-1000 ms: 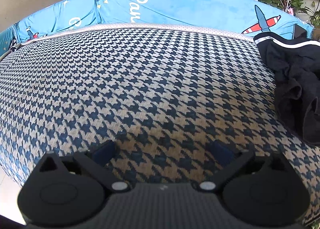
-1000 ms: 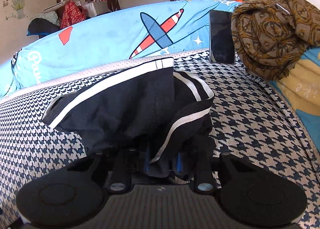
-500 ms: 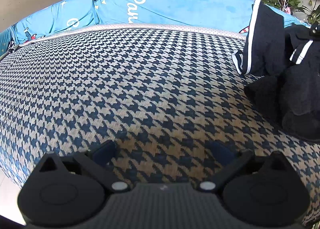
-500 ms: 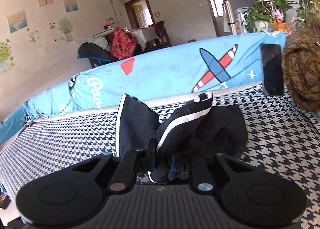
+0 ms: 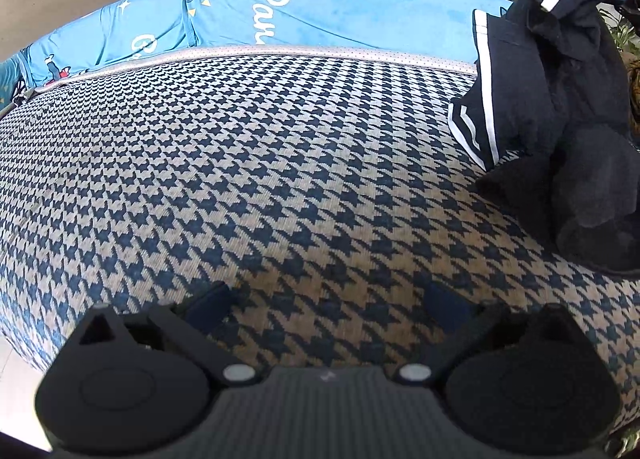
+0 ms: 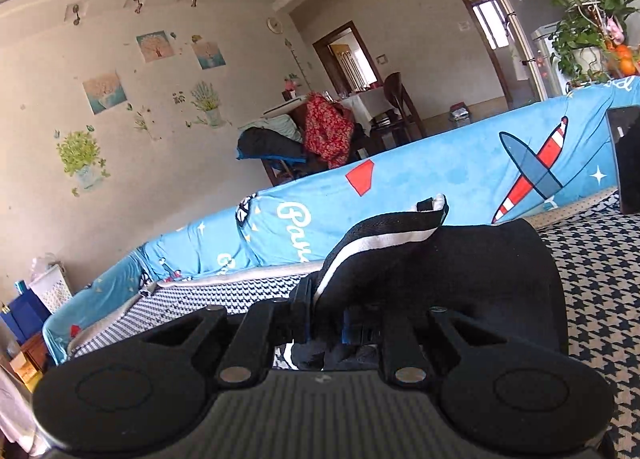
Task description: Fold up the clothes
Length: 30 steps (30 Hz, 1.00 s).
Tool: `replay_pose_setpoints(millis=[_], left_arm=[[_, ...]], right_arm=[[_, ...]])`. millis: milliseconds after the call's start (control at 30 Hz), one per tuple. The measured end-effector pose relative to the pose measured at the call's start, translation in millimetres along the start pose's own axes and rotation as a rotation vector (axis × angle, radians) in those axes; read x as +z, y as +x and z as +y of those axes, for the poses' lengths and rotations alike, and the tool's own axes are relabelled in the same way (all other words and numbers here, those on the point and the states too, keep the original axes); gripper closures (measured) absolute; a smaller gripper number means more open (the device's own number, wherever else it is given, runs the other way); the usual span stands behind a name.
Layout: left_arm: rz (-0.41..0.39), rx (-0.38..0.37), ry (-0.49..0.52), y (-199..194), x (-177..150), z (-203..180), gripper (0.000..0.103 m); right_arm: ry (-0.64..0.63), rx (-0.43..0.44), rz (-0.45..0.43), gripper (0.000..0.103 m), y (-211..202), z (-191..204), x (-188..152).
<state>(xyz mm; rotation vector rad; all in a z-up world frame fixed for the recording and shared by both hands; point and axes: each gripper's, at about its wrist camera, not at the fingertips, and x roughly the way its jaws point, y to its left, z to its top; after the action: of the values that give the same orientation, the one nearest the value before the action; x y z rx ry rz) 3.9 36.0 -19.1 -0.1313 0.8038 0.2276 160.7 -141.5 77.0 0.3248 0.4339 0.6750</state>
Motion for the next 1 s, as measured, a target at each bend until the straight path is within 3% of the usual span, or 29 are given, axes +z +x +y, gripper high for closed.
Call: replay_pose_setpoints(millis=[67,133,333,433,500,667,800,900,1000], left_arm=[[0.002,-0.005,-0.012,0.2,2.7,-0.9,0.0],[0.002,-0.02,-0.033,0.2,6.0,-3.3,0.0],[-0.019,-0.103,-0.023,-2.7,17.6,-28.2,0.0],[-0.025,-0.131,0.007,-1.4,24.1,-42.8,0.0],[-0.029,-0.149,0.026,-0.5,28.9,-51.5,0.0],[-0.046,-0.187,0.034,4.6,49.8,-60.1,0.0],[-0.043,-0.235,-0.002,14.4,67.0,-64.1,0.0],[-0.04,-0.26,-0.019,27.4,79.8,-66.8,0.0],[-0.037,-0.263,-0.023,43.4,89.7,-70.6,0.0]], right_arm=[[0.01,0.025,-0.015,0.088,-1.5,1.2,2.7],[-0.01,-0.031,-0.015,0.088,-2.2,-1.4,3.6],[-0.003,-0.397,0.036,0.087,-2.2,-33.9,5.8],[0.078,-0.49,0.042,0.084,-12.2,-60.7,9.8],[0.125,-0.513,0.035,0.08,-24.2,-76.1,13.8],[0.113,-0.537,0.033,0.053,-45.5,-88.3,15.9],[0.107,-0.547,0.054,0.045,-50.4,-93.3,15.0],[0.129,-0.521,0.092,0.03,-49.6,-98.7,12.9],[0.154,-0.481,0.138,0.029,-44.2,-103.0,6.4]])
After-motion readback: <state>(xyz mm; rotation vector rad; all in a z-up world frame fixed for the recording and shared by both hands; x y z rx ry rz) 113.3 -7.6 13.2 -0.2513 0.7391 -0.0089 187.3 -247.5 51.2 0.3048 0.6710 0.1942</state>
